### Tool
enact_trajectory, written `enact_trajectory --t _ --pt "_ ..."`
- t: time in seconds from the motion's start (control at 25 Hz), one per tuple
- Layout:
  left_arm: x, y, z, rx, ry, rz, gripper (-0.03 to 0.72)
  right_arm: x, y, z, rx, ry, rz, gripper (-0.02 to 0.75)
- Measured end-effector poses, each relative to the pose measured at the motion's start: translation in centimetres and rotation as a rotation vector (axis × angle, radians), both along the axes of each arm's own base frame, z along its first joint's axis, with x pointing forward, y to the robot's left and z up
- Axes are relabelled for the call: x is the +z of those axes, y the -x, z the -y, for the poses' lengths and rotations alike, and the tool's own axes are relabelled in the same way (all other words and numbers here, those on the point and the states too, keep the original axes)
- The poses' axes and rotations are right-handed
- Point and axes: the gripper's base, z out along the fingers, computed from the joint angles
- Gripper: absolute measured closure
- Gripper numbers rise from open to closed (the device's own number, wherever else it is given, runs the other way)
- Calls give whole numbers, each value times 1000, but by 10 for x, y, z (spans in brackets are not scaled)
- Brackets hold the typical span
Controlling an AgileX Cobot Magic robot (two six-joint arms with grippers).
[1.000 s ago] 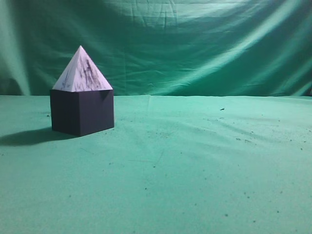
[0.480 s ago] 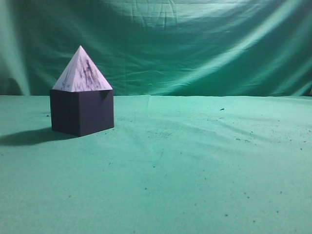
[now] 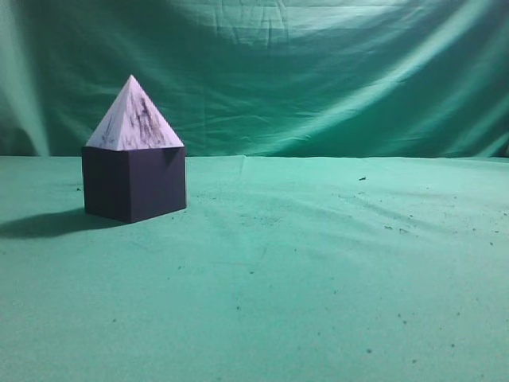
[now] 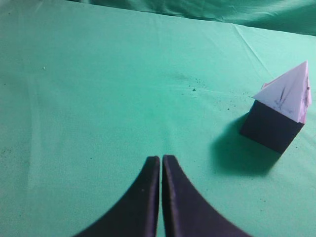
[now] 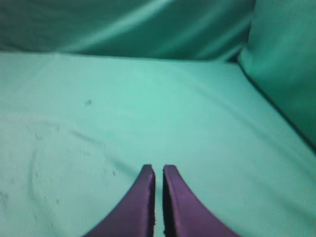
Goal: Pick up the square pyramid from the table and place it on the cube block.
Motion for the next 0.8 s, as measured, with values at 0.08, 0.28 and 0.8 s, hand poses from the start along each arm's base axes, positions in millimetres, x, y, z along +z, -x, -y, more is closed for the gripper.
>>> enact_trajectory --t 0.08,0.28,0.8 --pt "0 0 0 0 0 0 688 -15 -1 0 -2 2 -40 678" --pt "0 0 0 0 0 0 688 -18 -1 0 -2 -6 -48 678" --pt "0 0 0 0 0 0 688 -18 -1 0 -1 -8 -46 678"
